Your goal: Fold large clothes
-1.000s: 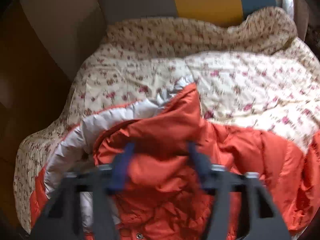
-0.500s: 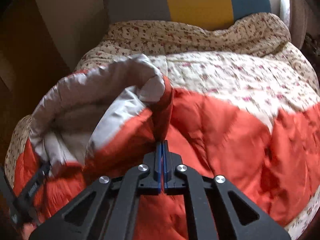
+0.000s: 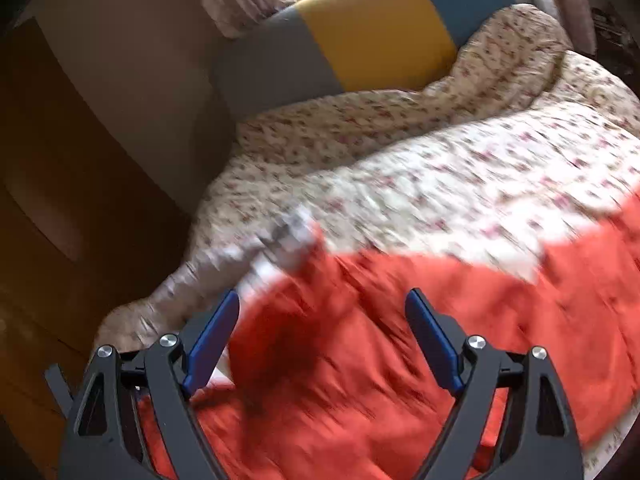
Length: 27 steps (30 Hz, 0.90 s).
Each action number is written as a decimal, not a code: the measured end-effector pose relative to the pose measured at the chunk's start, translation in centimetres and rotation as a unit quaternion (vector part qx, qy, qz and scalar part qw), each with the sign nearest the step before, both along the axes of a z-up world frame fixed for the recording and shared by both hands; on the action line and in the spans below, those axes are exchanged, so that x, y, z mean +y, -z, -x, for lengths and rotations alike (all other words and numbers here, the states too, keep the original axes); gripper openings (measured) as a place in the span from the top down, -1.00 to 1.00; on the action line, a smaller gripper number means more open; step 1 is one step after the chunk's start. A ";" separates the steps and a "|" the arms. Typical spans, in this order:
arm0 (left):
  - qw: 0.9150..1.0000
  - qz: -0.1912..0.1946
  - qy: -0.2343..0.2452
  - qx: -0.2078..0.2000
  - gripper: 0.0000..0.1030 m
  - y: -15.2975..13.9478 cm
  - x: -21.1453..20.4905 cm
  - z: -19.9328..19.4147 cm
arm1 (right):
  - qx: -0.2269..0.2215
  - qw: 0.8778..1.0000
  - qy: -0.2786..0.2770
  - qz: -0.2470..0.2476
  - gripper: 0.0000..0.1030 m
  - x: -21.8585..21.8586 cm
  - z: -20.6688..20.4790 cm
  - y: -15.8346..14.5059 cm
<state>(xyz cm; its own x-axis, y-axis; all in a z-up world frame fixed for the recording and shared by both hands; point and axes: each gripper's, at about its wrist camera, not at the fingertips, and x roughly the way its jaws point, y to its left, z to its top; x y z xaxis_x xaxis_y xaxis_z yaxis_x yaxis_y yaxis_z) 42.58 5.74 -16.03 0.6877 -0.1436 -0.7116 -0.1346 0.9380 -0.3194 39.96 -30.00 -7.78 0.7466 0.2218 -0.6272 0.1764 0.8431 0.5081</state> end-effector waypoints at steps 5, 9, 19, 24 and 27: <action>0.997 -0.058 0.021 0.037 -0.02 0.4 -1.9 -2.6 | 0.058 0.998 -0.016 0.010 0.17 2.6 -6.6 0.6; 0.996 -0.060 0.037 0.054 0.39 1.6 -1.3 -2.2 | 0.111 0.990 -0.027 0.079 0.82 2.9 -6.0 2.7; 0.997 -0.032 0.018 0.063 0.61 4.0 1.4 2.0 | 0.120 0.978 -0.043 0.167 1.00 -0.9 4.9 8.5; 0.998 0.012 0.025 0.060 0.60 3.1 2.3 3.2 | 0.107 0.990 -0.021 0.092 0.97 -3.2 6.3 9.1; 0.998 0.029 0.006 0.057 0.20 1.6 3.5 4.3 | 0.085 0.994 -0.016 0.066 0.73 -3.9 7.3 6.9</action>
